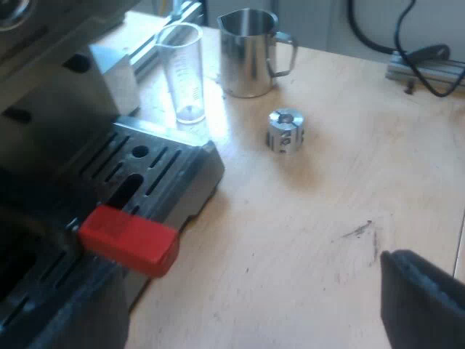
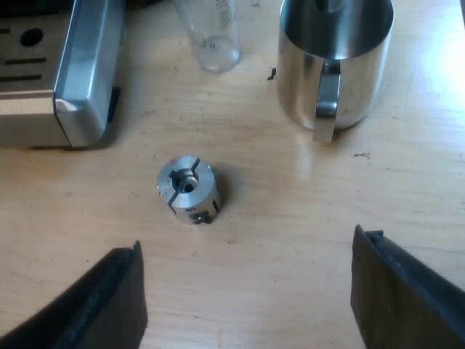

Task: Place mug into machine

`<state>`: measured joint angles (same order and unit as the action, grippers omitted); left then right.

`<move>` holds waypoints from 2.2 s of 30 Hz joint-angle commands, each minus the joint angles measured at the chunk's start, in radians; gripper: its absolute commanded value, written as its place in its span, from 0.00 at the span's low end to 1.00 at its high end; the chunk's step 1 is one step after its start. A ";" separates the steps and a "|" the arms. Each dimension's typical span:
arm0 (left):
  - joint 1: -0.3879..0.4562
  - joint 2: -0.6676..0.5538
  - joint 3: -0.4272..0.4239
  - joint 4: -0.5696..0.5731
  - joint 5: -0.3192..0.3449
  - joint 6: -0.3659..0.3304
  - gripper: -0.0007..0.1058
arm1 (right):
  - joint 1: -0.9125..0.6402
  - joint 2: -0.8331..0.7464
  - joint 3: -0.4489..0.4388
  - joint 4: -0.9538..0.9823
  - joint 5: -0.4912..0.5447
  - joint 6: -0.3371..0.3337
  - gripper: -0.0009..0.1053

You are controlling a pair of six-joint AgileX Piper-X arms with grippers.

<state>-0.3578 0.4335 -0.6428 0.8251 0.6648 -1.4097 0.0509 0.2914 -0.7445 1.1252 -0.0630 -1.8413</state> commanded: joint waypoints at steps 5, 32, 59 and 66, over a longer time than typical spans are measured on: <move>-0.065 0.000 0.073 -0.062 0.028 0.002 0.70 | 0.001 -0.001 0.064 -0.056 0.000 -0.049 0.59; -0.066 0.000 0.170 -0.135 0.028 -0.006 0.70 | 0.001 0.005 0.543 -0.795 0.169 -0.018 0.59; -0.066 0.000 0.305 -0.254 -0.019 -0.078 0.70 | 0.001 0.408 0.652 -1.364 0.199 -0.018 0.59; -0.066 0.000 0.305 -0.254 -0.019 -0.083 0.70 | 0.001 0.553 0.652 -1.514 0.236 0.005 0.59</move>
<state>-0.4206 0.4338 -0.3333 0.5872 0.6568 -1.4830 0.0509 0.8301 -0.0994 -0.3528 0.1591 -1.8396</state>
